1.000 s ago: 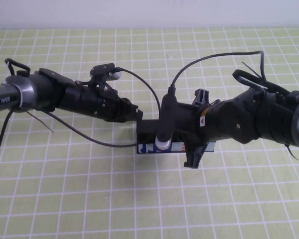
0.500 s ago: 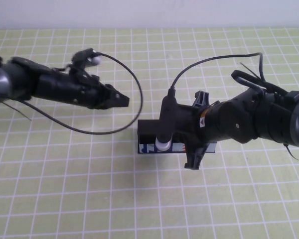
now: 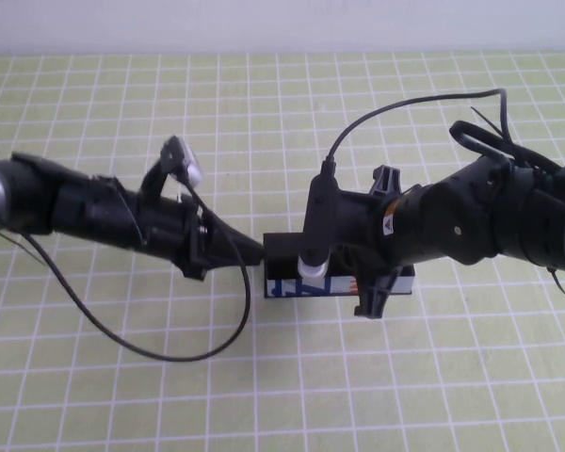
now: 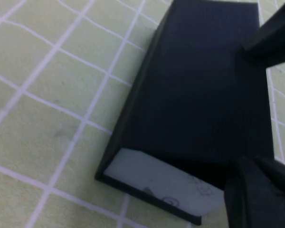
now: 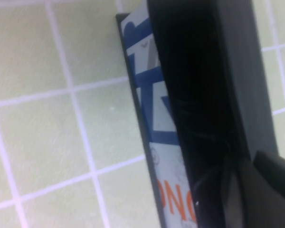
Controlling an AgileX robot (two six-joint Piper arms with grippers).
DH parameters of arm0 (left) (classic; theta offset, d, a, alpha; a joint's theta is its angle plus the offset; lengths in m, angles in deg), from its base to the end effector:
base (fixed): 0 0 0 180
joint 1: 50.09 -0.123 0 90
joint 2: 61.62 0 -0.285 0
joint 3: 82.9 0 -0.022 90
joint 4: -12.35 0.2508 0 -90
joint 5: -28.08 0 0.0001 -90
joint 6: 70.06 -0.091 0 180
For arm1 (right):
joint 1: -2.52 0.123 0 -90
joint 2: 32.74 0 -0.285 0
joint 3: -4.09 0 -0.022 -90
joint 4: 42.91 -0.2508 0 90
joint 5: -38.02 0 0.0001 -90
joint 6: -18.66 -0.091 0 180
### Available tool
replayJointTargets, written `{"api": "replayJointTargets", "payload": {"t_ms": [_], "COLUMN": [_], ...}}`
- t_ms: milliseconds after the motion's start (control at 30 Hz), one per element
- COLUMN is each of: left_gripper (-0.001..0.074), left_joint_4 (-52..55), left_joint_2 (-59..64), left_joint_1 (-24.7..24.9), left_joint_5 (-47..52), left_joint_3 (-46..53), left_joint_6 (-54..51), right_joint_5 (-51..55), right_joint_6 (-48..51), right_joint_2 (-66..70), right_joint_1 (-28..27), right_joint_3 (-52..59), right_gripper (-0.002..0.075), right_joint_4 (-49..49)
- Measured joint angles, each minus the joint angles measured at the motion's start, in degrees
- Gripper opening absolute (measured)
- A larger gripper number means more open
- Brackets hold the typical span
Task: Take glasses out of glasses case
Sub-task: Pick up the glasses from the glasses case
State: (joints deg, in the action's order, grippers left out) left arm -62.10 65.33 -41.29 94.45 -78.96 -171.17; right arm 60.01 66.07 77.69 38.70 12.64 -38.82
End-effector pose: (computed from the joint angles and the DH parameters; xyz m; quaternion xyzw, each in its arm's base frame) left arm 0.3713 -0.1388 0.1625 0.4591 0.7164 -0.4405 0.2862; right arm 0.3137 0.2264 0.2171 -0.6477 0.6844 -0.0562 0.3299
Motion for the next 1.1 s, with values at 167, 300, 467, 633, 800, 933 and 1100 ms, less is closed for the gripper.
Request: {"api": "replayJointTargets", "payload": {"t_ms": [167,300,467,633,800,933,1100], "left_gripper": [-0.0004,-0.0004,-0.0004,-0.0004,-0.0004,-0.0004,-0.0004], "left_joint_4": [-2.63,-2.46,0.59,1.82,4.92,8.3,8.87], "left_joint_2": [0.0,-0.03,-2.81,-8.33,-11.41,-11.21,-8.96], "left_joint_1": [1.23,1.91,1.8,0.94,1.72,4.33,6.51], "left_joint_5": [-1.02,-1.64,-2.26,-0.09,0.58,0.71,0.88], "left_joint_3": [3.1,3.2,3.2,3.32,3.32,3.68,3.68], "left_joint_6": [-4.51,-4.67,-3.92,-3.92,-3.42,-2.79,-2.87], "right_joint_5": [1.78,2.29,1.67,-1.94,-2.41,-2.64,-2.77], "right_joint_6": [0.51,0.72,0.72,0.21,0.07,-0.01,-0.05], "right_joint_2": [0.0,0.0,-0.09,-0.09,-0.09,-0.09,-0.09], "right_joint_1": [-0.11,-0.22,-0.22,-0.22,-0.22,-0.22,-0.22], "right_joint_3": [0.0,0.1,0.1,0.0,0.0,0.0,0.0], "right_gripper": [0.0006,0.0006,0.0006,-0.0001,-0.0003,-0.0003,-0.0004], "right_joint_4": [0.76,1.4,1.13,0.0,-0.39,-0.54,-0.69]}}
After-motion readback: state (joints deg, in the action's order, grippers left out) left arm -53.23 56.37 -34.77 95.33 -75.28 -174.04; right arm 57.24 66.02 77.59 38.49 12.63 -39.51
